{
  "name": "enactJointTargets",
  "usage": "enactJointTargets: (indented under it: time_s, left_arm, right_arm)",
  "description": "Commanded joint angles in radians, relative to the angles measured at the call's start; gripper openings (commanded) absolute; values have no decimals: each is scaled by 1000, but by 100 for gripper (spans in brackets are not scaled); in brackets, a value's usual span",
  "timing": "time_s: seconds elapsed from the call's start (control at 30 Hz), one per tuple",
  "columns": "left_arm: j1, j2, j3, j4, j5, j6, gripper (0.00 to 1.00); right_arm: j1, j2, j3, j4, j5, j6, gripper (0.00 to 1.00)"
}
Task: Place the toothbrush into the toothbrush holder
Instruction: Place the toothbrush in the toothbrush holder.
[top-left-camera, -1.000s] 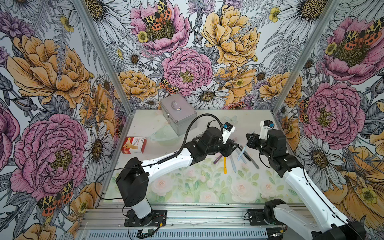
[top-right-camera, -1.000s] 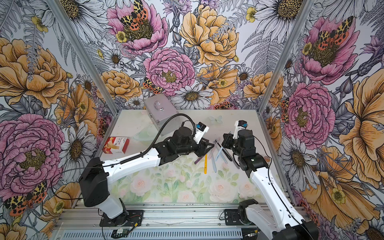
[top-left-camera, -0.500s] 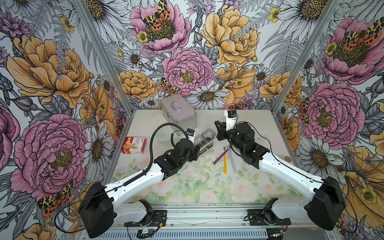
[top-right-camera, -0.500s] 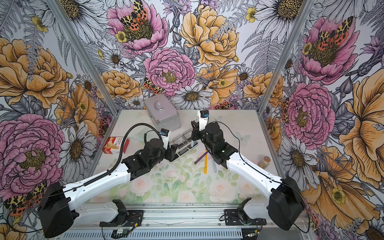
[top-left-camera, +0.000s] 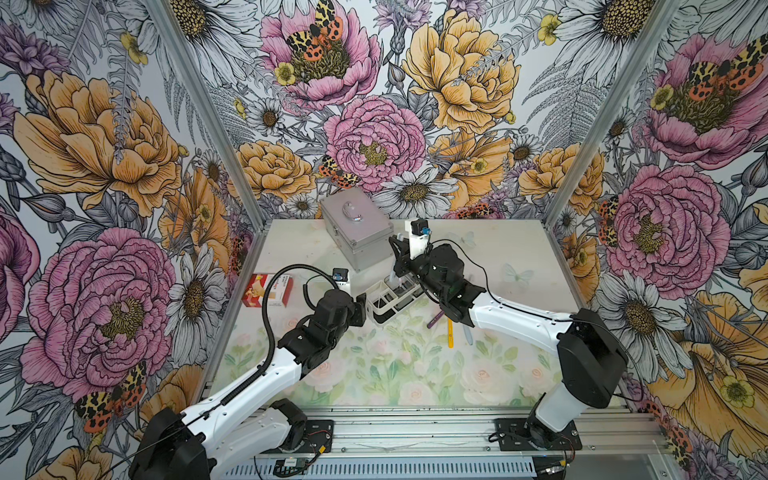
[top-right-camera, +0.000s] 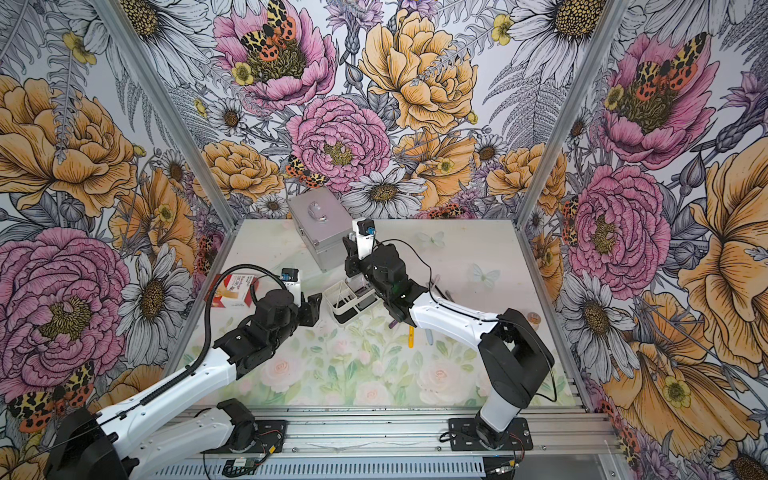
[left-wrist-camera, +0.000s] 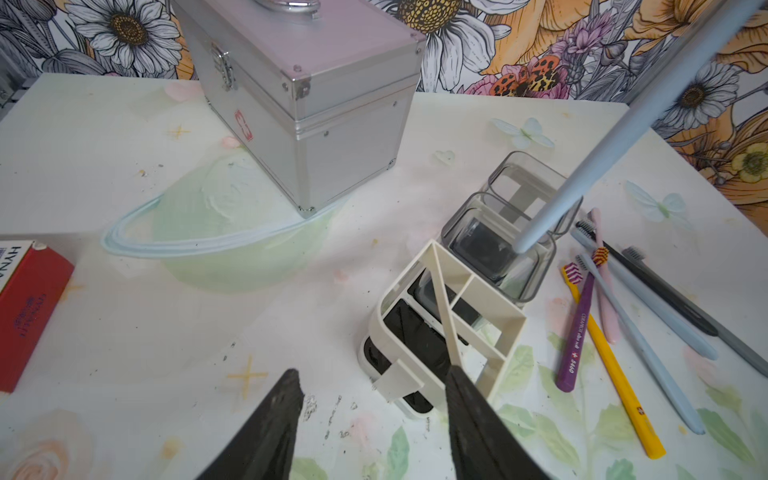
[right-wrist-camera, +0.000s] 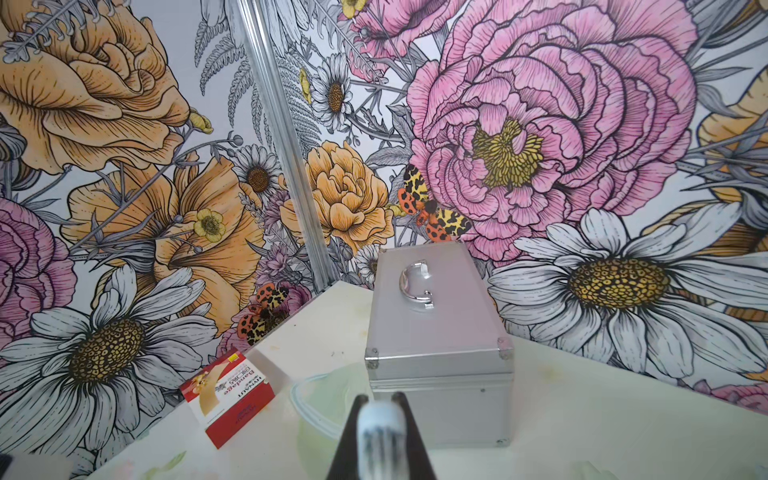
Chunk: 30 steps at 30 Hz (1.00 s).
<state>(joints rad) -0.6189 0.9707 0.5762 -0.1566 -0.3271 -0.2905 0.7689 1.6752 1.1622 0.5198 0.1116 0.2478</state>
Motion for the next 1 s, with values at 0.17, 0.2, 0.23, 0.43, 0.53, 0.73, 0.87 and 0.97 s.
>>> enactJointTargets:
  time_s: [0.17,0.2,0.23,0.43,0.53,0.73,0.87,0.97]
  left_arm:
    - [66,-52,-62,98,-2,-29,57]
    - [70,-52,-66,102,1,-30,57]
    - [75,-52,-68,107,6,-32,57]
    - [91,-52,-91,125,22,-36,57]
    - [91,-55,-95,125,25,-37,57]
    - [92,-54,-98,129,33,-41,57]
    - [92,-54,-101,131,40,-42,57]
    - [92,-56,-103,132,42,-45,57]
  right_arm:
    - [12,111,100,55,0,18,0]
    - [15,116,100,55,1,19,0]
    - [15,120,98,53,3,20,0]
    - [20,139,103,39,0,27,0]
    - [19,145,93,32,5,39,0]
    - [49,179,70,27,-7,64,0]
    - [55,189,51,28,-8,69,0]
    - [74,194,42,9,24,40,0]
